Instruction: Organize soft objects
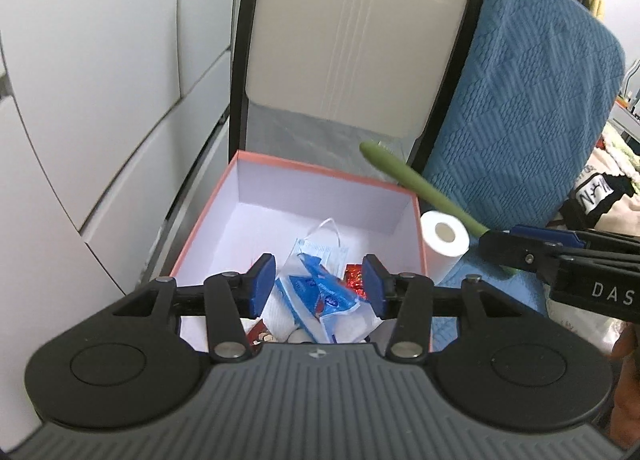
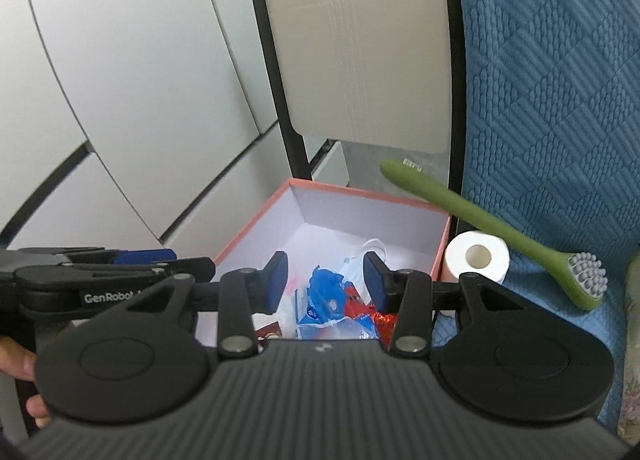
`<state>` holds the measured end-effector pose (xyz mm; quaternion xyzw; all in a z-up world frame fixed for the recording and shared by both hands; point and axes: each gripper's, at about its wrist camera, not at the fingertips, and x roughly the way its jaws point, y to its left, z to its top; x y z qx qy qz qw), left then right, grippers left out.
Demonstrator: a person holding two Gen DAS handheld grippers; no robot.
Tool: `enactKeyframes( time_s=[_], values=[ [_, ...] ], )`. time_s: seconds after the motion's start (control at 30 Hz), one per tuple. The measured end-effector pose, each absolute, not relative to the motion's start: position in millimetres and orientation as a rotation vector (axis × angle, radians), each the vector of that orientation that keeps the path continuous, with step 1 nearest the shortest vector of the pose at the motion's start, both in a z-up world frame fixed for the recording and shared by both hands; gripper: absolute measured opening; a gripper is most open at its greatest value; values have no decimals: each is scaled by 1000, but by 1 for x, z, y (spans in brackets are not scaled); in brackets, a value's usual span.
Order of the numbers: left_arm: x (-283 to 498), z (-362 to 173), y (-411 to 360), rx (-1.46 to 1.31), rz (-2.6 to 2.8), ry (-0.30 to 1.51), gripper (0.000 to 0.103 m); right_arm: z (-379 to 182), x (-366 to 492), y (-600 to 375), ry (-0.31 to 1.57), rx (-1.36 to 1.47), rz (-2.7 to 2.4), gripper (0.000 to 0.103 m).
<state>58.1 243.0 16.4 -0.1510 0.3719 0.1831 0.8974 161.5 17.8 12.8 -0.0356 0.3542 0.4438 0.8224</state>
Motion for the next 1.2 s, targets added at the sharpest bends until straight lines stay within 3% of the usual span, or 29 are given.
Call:
enactKeyframes(
  time_s=[0.23, 0.87, 0.9, 0.97, 1.03, 1.2],
  values=[
    [34, 38, 218, -277, 391, 752, 57, 23, 141, -5, 722, -68, 957, 45],
    [-17, 10, 192, -307, 420, 791, 63, -17, 112, -35, 773, -104, 956, 45],
    [-19, 9, 192, -310, 423, 793, 66, -19, 112, -35, 777, -105, 959, 47],
    [-21, 8, 192, -316, 434, 796, 82, -20, 112, -34, 782, -102, 963, 71],
    [-23, 6, 190, -308, 445, 795, 91, -21, 111, -35, 771, -92, 959, 91],
    [-23, 4, 189, -289, 465, 794, 98, -25, 115, -36, 774, -99, 931, 93]
  ],
)
